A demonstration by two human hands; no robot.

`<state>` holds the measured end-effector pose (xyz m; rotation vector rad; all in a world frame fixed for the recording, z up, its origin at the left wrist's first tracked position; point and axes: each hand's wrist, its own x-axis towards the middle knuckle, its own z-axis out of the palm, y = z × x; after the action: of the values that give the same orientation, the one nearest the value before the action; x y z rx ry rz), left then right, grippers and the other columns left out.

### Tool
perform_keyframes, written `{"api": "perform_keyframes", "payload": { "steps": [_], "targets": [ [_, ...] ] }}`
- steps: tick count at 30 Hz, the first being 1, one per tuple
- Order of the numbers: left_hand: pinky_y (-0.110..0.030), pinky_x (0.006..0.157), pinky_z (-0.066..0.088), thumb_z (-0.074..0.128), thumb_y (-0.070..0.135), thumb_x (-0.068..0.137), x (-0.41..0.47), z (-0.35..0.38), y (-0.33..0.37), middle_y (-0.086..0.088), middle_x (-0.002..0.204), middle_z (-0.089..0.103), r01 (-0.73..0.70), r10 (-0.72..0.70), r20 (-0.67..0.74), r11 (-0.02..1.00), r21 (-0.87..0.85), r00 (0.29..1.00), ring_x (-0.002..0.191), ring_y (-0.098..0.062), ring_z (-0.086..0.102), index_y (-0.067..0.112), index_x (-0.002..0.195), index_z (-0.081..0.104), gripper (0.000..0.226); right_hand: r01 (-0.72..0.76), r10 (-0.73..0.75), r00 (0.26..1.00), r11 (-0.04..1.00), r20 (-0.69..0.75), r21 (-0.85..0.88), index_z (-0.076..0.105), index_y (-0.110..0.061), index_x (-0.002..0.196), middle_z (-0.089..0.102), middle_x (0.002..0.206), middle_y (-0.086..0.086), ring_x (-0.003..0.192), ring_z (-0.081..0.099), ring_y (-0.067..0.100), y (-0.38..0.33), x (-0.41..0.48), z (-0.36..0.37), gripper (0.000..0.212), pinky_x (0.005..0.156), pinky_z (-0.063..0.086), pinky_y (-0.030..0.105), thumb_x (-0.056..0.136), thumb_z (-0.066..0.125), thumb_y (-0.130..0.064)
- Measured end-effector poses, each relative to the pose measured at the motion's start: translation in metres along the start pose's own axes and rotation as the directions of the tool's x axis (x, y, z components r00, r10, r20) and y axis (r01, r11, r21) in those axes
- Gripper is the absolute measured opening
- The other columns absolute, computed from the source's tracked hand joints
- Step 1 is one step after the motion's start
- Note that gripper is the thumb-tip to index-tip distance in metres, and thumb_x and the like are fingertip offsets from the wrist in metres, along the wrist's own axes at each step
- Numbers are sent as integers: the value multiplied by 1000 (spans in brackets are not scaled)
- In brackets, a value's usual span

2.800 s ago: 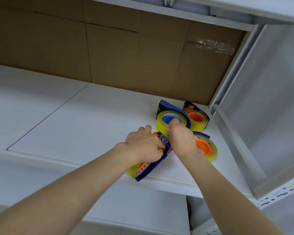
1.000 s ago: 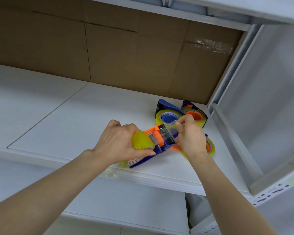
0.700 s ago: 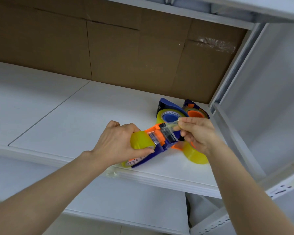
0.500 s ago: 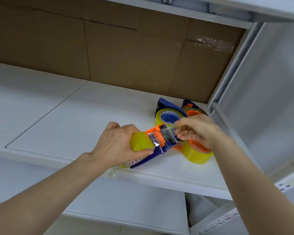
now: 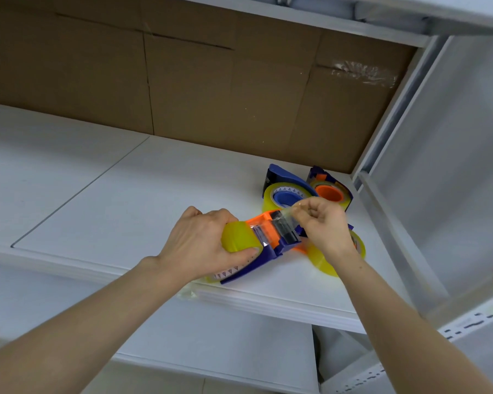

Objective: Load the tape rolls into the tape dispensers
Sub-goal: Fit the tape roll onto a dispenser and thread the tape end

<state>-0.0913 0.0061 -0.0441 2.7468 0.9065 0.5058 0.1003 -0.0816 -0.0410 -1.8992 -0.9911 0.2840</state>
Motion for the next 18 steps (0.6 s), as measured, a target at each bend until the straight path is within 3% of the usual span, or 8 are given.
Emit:
{"api": "perform_keyframes", "payload": {
  "steps": [4,7,11,14,16,18],
  "targets": [
    [-18,77,27,53,78,65,-3,-2,2,9,109,64,40,-40,5,999,-25,999,79,-8,39,27,118,52,74,17,-16,1000,999,24,-49,66,-13,97,69,92,1,90,65,15,9,-1,-3,11,70,54,22,91,59,-18],
    [-19,74,26,59,71,70,-3,-4,5,8,110,64,57,-56,19,997,-45,998,82,-9,39,26,120,52,67,15,-14,1000,990,8,-137,66,-16,100,70,93,-1,89,65,15,12,-1,-3,14,78,56,34,91,58,-24],
    [-18,75,28,59,73,66,-1,-8,7,10,108,64,60,-59,64,998,-15,996,93,-13,50,27,119,51,70,39,-51,998,967,-39,-252,62,-21,103,69,94,-3,90,63,15,14,-6,1,18,77,56,39,93,54,-33],
    [-18,77,26,52,84,54,-1,-11,4,11,108,63,32,-33,111,999,10,993,84,-9,42,28,120,50,87,29,-48,996,969,-69,-244,62,-21,103,70,94,-3,91,63,16,15,-5,5,17,77,56,39,93,54,-32],
    [-18,78,25,43,79,55,-3,-12,3,12,111,61,11,-11,139,1000,5,990,82,-7,38,29,123,47,85,-12,0,998,983,-67,-181,64,-20,102,70,95,-2,93,64,17,15,-1,5,16,79,56,40,91,56,-28],
    [-19,83,28,50,77,58,-6,-9,2,12,114,58,-8,10,171,1000,-10,985,84,-6,41,29,126,42,83,-42,36,997,994,-63,-106,65,-20,98,70,93,-1,93,64,17,15,3,5,12,79,57,41,90,58,-26]
  ]
}}
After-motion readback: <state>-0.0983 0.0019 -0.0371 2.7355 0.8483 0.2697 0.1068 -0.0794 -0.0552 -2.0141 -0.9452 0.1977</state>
